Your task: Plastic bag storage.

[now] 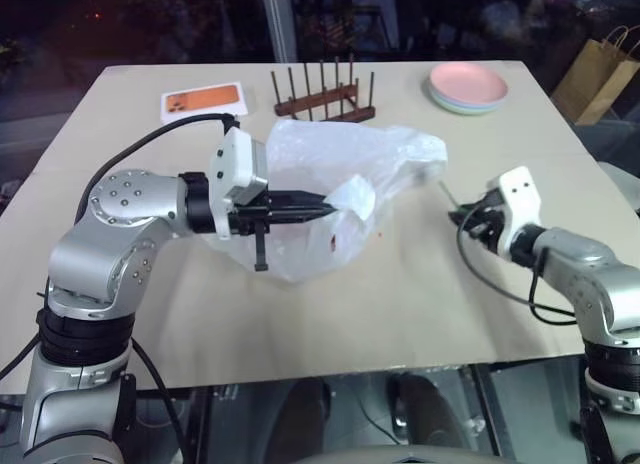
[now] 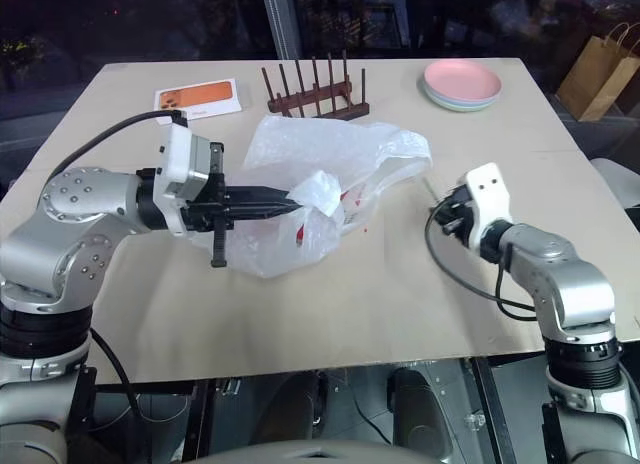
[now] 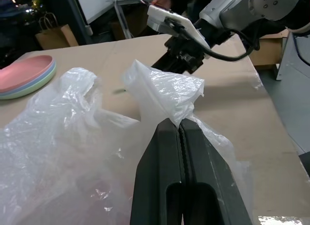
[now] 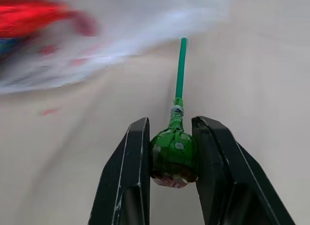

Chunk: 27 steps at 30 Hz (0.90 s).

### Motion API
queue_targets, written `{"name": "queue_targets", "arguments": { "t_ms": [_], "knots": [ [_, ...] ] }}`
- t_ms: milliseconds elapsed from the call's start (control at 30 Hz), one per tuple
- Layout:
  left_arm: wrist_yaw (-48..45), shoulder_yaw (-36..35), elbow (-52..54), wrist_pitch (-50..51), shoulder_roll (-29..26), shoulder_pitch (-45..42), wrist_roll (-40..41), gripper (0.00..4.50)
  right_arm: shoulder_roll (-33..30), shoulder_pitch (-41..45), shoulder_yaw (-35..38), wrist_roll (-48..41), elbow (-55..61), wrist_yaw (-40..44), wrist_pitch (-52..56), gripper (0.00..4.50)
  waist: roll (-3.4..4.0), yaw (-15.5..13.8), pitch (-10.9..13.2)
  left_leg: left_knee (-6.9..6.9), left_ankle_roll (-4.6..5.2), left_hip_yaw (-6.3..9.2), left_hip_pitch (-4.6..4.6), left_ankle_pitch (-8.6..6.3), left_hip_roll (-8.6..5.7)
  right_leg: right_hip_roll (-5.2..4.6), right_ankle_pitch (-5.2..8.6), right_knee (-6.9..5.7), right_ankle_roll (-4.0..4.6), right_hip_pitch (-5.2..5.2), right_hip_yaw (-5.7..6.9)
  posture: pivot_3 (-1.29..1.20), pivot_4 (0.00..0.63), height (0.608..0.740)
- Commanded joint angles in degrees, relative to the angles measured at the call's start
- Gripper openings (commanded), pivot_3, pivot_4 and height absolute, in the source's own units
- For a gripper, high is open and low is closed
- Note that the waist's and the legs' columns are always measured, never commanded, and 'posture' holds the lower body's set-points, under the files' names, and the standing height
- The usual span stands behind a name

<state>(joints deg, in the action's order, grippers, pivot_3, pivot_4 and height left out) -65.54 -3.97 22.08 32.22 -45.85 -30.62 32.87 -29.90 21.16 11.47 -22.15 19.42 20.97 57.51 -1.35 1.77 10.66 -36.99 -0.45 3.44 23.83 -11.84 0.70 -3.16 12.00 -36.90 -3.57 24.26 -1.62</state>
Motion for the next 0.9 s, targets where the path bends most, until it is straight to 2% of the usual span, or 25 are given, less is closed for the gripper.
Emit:
{"name": "queue_targets", "arguments": {
  "t_ms": [33,133,233,333,400,500,533,600,633,733,800,900],
  "knots": [
    [1.4,-1.4,2.8,0.1,-0.7,0.2,1.4,0.00,-0.6,-1.9,9.9,0.0,3.0,-4.7,3.6,0.73,0.00,-0.1,0.0,0.03,0.00,0.00,-0.01,0.00,0.00,0.00,0.00,0.01,0.00,0.00,0.00,0.00,0.150,0.740],
    [1.9,-1.3,2.9,-0.1,-0.8,0.2,1.6,0.00,-0.1,-4.5,16.7,0.5,5.4,-8.4,6.3,0.73,0.00,-0.2,0.0,0.14,0.00,0.01,-0.03,0.00,0.00,0.00,-0.04,0.04,-0.07,0.00,0.01,0.00,0.150,0.740],
    [2.3,-1.1,2.6,-0.1,-0.6,0.1,1.9,0.00,1.9,-4.9,16.8,1.0,7.7,-11.6,7.3,0.73,0.01,0.4,0.0,0.16,0.00,-0.05,-0.07,0.00,0.00,0.01,-0.08,0.06,-0.13,0.01,-0.06,0.00,0.150,0.740],
    [2.5,-0.8,2.6,-0.2,-0.6,0.1,2.1,0.00,6.2,-3.1,12.4,-0.3,9.3,-12.5,8.4,0.73,0.02,0.9,0.0,0.16,0.00,-0.06,-0.14,0.00,0.10,0.11,0.00,0.05,0.00,0.01,-0.08,0.00,0.150,0.740],
    [2.4,-0.9,2.8,0.1,-0.7,0.2,2.5,0.00,10.5,0.0,7.2,-4.6,10.2,-9.6,9.9,0.73,0.04,1.1,0.0,0.17,0.00,-0.07,-0.18,0.00,0.22,0.23,-0.03,0.04,0.06,0.01,-0.09,0.00,0.150,0.740],
    [2.2,-1.6,3.3,0.9,-1.3,0.4,3.5,0.00,20.4,6.5,0.1,-15.1,12.2,-4.7,15.2,0.73,0.12,1.5,0.1,0.16,0.00,-0.06,-0.20,0.00,0.40,0.40,-0.11,0.01,0.18,0.02,-0.10,0.00,0.150,0.740],
    [2.3,-1.9,3.5,1.5,-1.4,0.4,4.1,0.00,23.6,8.5,0.1,-17.1,11.1,-4.9,15.6,0.73,0.15,1.5,0.1,0.17,0.00,-0.04,-0.19,0.00,0.45,0.45,-0.11,0.00,0.19,0.04,-0.09,0.00,0.150,0.740],
    [2.7,-2.4,3.8,2.1,-1.9,0.5,4.7,0.00,22.5,10.5,-0.3,-16.7,8.6,-4.2,15.2,1.76,0.15,1.1,0.1,0.20,0.00,0.04,-0.15,0.00,0.51,0.50,-0.22,-0.01,0.02,0.05,0.01,0.00,0.150,0.740],
    [2.8,-2.4,4.0,2.2,-2.1,0.5,4.8,0.00,20.8,10.7,-0.8,-16.6,8.1,-3.5,15.3,2.10,0.14,0.5,0.1,0.21,0.00,0.06,-0.09,0.00,0.49,0.48,-0.23,0.02,-0.01,0.06,0.05,0.00,0.150,0.740],
    [3.5,-2.5,4.1,2.6,-2.3,0.6,5.2,0.00,19.6,10.8,2.2,-16.5,7.0,-5.9,14.2,3.67,0.08,-1.0,0.0,0.21,-0.02,0.08,0.01,-0.01,0.30,0.28,-0.21,0.28,0.05,-0.01,0.08,0.00,0.150,0.740],
    [3.7,-2.3,4.0,2.5,-2.5,0.6,5.3,0.00,18.3,10.3,3.0,-16.0,6.7,-6.9,13.8,4.47,0.08,-1.0,0.0,0.22,-0.02,0.06,0.07,-0.01,0.14,0.15,-0.20,0.32,0.09,-0.01,0.06,0.00,0.150,0.740],
    [4.0,-1.9,3.7,2.3,-2.2,0.3,5.3,0.00,16.0,9.4,3.1,-15.7,6.7,-7.1,13.3,4.47,0.10,-0.7,0.0,0.30,-0.02,0.03,0.01,-0.01,0.13,0.16,-0.26,0.31,0.14,0.01,0.01,0.00,0.150,0.740]
  ]
}}
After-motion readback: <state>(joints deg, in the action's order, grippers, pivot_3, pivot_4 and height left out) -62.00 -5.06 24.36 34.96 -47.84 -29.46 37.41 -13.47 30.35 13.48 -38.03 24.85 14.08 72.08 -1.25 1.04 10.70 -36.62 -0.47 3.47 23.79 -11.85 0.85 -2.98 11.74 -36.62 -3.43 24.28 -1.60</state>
